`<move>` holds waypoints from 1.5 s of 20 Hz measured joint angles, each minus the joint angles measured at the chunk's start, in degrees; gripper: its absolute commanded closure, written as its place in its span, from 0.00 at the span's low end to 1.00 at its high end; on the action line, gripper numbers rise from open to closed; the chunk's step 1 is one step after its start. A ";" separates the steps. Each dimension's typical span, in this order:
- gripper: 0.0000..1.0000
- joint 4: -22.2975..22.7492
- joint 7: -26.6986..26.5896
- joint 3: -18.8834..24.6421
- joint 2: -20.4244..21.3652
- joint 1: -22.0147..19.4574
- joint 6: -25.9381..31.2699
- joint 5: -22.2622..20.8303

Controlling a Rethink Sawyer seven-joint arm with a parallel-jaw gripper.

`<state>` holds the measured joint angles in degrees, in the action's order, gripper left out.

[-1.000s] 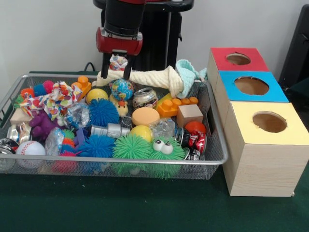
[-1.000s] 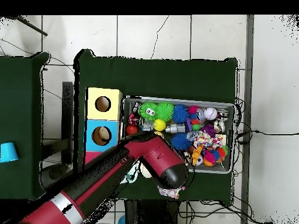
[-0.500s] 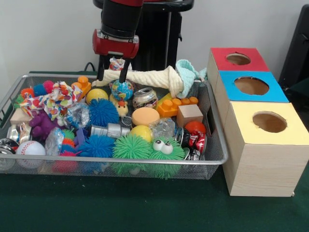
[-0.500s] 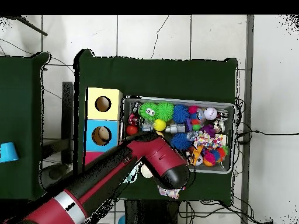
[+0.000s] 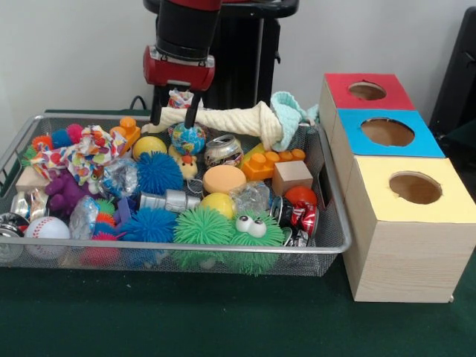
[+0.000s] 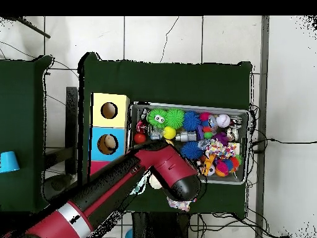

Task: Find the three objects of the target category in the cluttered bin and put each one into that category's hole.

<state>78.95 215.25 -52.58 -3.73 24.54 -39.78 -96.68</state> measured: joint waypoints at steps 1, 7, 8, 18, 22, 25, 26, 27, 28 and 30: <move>0.00 0.00 0.00 0.02 0.01 0.00 0.00 0.25; 0.00 0.00 0.00 0.12 0.01 0.00 0.00 1.70; 0.00 0.00 0.00 0.13 0.00 0.00 0.00 1.90; 0.00 0.00 0.00 0.15 -0.28 0.02 0.00 3.36; 0.00 0.00 0.00 0.16 -0.37 0.02 0.00 3.51; 0.00 -0.01 0.00 0.16 -0.57 0.02 0.01 3.62; 0.00 -0.01 0.00 0.16 -0.85 0.02 0.12 3.68; 0.00 -0.01 0.00 0.17 -1.07 0.02 0.22 3.71; 0.00 -0.01 0.00 0.18 -1.23 0.02 0.32 3.74; 0.00 -0.01 0.00 0.27 -1.66 0.02 0.68 3.89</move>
<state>78.94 215.25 -52.31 -5.39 24.56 -39.10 -92.79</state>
